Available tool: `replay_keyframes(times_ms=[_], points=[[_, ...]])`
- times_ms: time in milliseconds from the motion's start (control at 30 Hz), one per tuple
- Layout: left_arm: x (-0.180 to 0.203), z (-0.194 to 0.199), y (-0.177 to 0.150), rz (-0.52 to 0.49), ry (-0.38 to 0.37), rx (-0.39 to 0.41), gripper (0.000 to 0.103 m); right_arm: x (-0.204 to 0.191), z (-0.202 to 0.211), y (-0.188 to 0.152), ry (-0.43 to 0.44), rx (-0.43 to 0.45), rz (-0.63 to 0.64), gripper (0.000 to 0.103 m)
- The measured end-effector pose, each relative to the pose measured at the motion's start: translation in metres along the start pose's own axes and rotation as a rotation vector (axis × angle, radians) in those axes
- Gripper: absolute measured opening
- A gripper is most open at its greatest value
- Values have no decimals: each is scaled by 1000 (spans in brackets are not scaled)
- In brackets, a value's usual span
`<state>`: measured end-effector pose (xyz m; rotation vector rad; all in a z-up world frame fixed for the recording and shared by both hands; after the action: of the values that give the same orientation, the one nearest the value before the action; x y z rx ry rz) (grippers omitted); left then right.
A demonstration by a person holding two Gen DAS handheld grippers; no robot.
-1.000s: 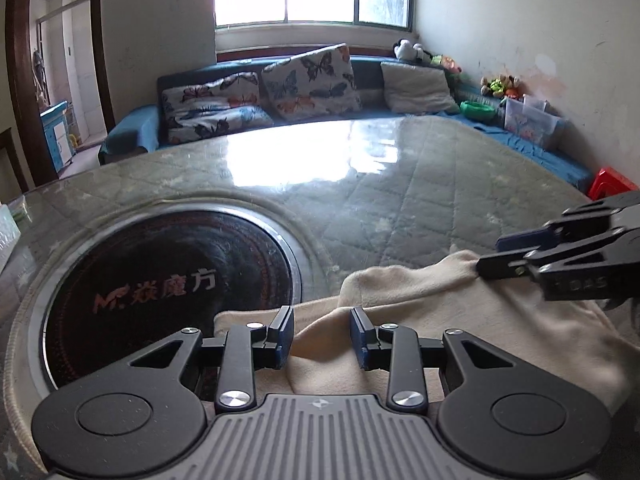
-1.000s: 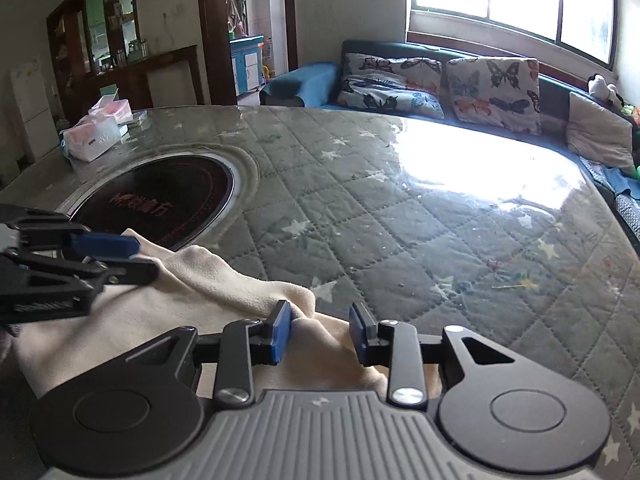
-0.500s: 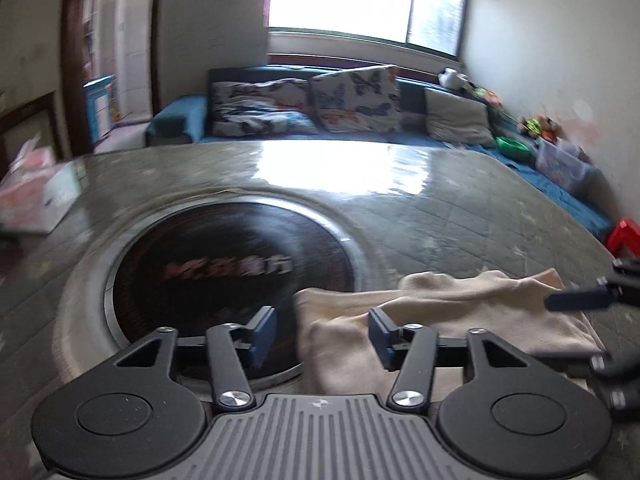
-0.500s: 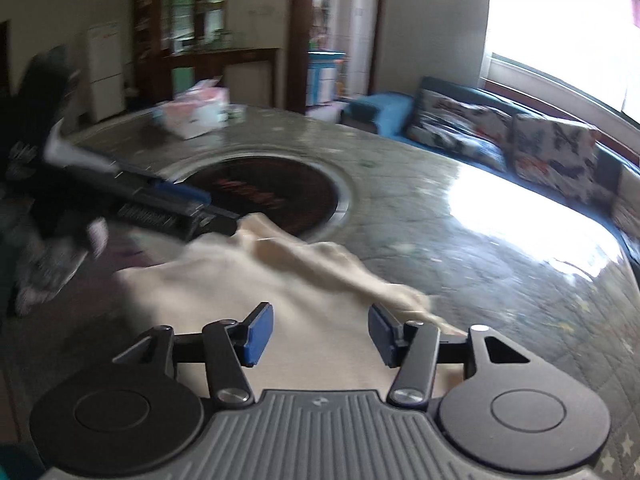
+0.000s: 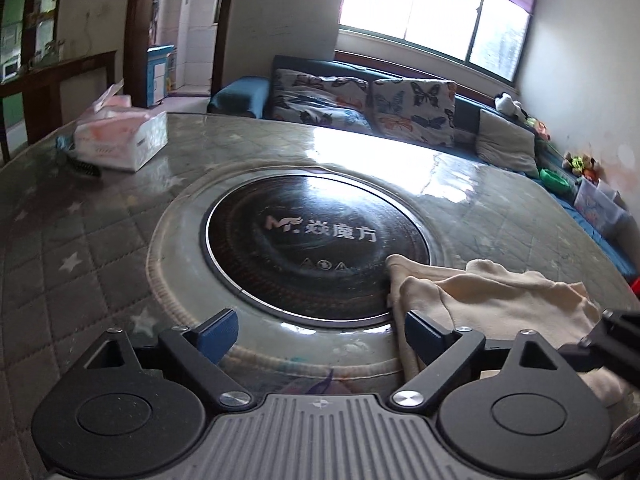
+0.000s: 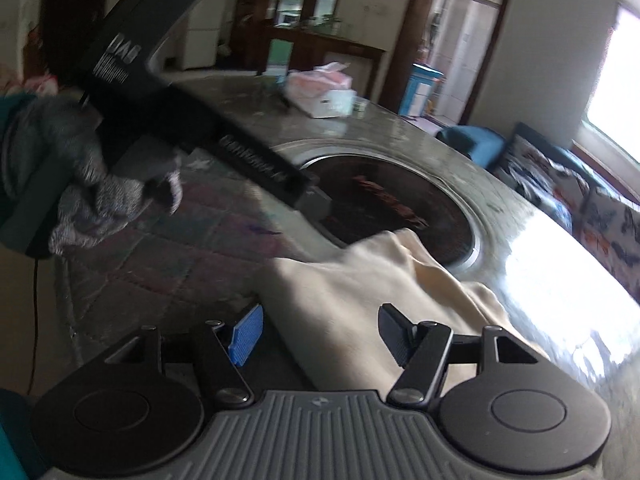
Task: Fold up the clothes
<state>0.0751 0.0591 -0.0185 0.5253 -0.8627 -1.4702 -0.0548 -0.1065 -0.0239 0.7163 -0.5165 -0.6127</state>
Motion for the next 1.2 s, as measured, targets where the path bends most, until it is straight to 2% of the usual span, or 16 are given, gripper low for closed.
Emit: replay_keyframes(times_ms=[100,300,433,567,800,900,1000,1033,1100,1167,1200], points=[[-3,1,-1,36,-5,-11,93,-15,-8,3,-23,0,81,63],[0,2,-1,112,-54,-36,93,-31,-21,4,-65,-14,180,48],[4,0,-2,160,-101,-62,92,-35,-23,4,-84,-14,218,32],[12,-3,-5,211,-160,-98,91,-27,-19,8,-68,12,150,20],[24,-16,-5,376,-236,-164,90,-2,6,19,-21,79,-17,16],[32,-23,-7,437,-272,-201,84,4,16,19,-5,103,-59,15],[42,-30,-11,465,-301,-235,67,8,25,17,12,119,-87,15],[44,-32,-13,468,-302,-242,58,7,27,15,18,120,-88,15],[47,-33,-15,469,-305,-248,50,6,31,12,31,123,-89,15],[49,-35,-18,468,-310,-262,32,5,34,8,43,125,-91,15],[49,-36,-20,466,-305,-267,29,5,36,6,50,126,-92,15]])
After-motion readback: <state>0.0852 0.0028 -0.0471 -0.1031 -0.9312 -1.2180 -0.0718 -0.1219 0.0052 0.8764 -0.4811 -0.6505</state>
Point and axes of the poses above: each gripper's, at about its wrist camera, not at the fingertips, and z roughly against the way its jaws point, x to its right, y to its top, the point moved 8 cm from there along -z, roughly the way its jaws point, and after that the axes turned 1 degree about x, right-handed, at the moved point
